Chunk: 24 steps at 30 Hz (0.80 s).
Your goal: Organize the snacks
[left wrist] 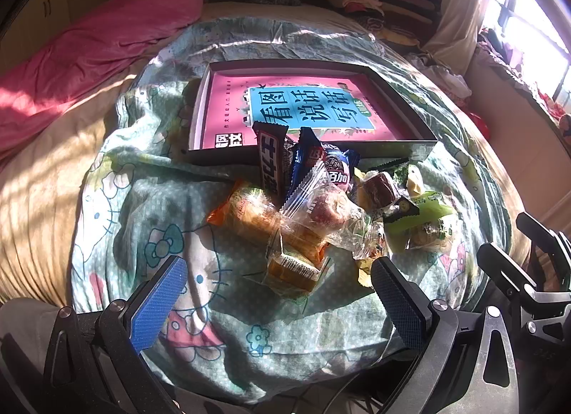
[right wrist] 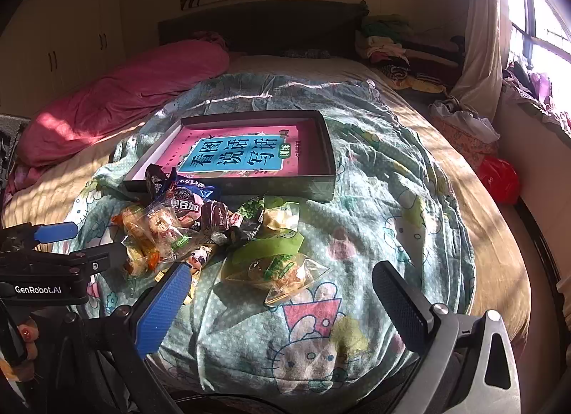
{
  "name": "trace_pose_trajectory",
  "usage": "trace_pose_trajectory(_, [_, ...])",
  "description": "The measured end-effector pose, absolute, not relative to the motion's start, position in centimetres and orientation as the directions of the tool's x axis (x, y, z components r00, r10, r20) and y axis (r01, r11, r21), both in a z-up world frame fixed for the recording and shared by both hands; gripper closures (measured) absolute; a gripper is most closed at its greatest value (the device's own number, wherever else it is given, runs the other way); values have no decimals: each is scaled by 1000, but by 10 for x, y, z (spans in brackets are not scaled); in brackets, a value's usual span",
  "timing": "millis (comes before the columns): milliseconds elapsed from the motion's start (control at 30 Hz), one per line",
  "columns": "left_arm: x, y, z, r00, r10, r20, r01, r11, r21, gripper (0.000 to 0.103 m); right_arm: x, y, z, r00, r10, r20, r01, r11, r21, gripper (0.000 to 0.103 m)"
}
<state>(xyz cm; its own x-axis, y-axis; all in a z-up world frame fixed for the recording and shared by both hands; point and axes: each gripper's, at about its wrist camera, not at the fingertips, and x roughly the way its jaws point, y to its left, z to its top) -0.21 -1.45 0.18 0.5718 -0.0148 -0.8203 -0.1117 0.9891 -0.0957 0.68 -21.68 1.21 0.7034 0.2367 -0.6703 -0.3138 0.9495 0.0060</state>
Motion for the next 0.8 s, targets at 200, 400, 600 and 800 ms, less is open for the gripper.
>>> trace_pose_trajectory(200, [-2,-14,0,569,-17,-822,-112,989,-98,0,9,-218,11,700,237,-674,-310,951,13,1])
trace_pose_trajectory(400, [-1,-14,-3,563,-21,-826,-116,988,-104,0,9,-218,10,697,237,-677,-309,951,15,1])
trace_pose_trajectory(600, [1,-9,-9,542,-38,-839,-122,985,-123,0,11,-220,9,693,234,-682,-299,954,22,1])
trace_pose_trajectory(800, [2,5,-23,490,-66,-869,-151,976,-159,0,17,-224,2,678,229,-699,-288,957,34,1])
